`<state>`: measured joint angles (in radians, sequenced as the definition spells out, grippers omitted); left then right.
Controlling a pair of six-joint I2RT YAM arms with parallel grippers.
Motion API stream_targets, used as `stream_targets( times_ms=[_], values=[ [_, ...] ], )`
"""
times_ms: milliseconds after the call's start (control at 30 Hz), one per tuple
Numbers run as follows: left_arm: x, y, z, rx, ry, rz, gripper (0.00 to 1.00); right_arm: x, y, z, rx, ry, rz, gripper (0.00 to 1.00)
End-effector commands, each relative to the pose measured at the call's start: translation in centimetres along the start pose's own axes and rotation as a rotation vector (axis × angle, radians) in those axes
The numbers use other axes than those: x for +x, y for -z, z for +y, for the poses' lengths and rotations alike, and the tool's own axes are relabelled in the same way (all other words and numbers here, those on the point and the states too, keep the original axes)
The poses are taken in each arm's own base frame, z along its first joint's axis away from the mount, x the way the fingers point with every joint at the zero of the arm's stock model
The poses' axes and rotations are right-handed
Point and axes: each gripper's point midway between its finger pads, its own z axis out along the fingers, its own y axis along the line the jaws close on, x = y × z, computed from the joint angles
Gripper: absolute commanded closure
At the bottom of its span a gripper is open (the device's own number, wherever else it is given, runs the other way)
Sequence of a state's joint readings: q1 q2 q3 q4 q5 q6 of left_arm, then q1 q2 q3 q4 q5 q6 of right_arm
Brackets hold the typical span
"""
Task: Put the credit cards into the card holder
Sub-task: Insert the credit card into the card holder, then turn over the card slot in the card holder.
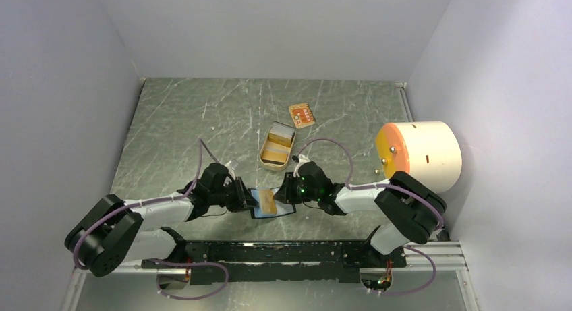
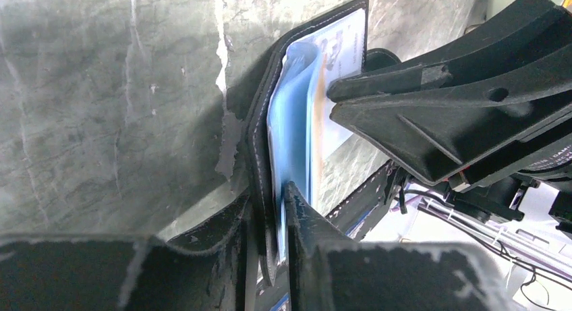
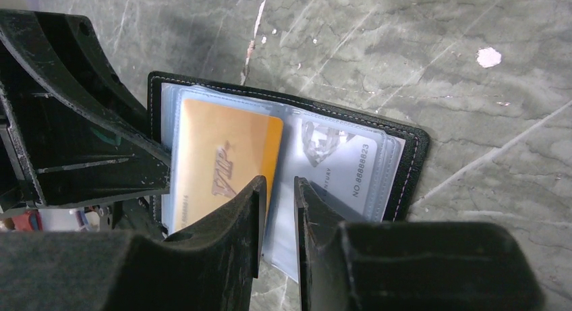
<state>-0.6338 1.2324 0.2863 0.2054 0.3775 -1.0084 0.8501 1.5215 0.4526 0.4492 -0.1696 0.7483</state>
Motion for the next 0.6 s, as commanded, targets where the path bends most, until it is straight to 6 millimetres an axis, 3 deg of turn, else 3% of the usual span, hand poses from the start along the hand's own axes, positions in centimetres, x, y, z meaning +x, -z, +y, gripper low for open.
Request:
stream_targets(
  times_ms=[0,567],
  values=[
    [-1.2,-0.2,-2.5,0.103,-0.048,-0.032,0.75,1.9,0.0,-1.7,0.038,-0.010,0.051,0.74],
    [-1.0,-0.9,-4.0,0.100,-0.090,-0.017,0.70,2.3,-0.4,-0.6,0.005,0.013,0.068,0.74]
  ],
)
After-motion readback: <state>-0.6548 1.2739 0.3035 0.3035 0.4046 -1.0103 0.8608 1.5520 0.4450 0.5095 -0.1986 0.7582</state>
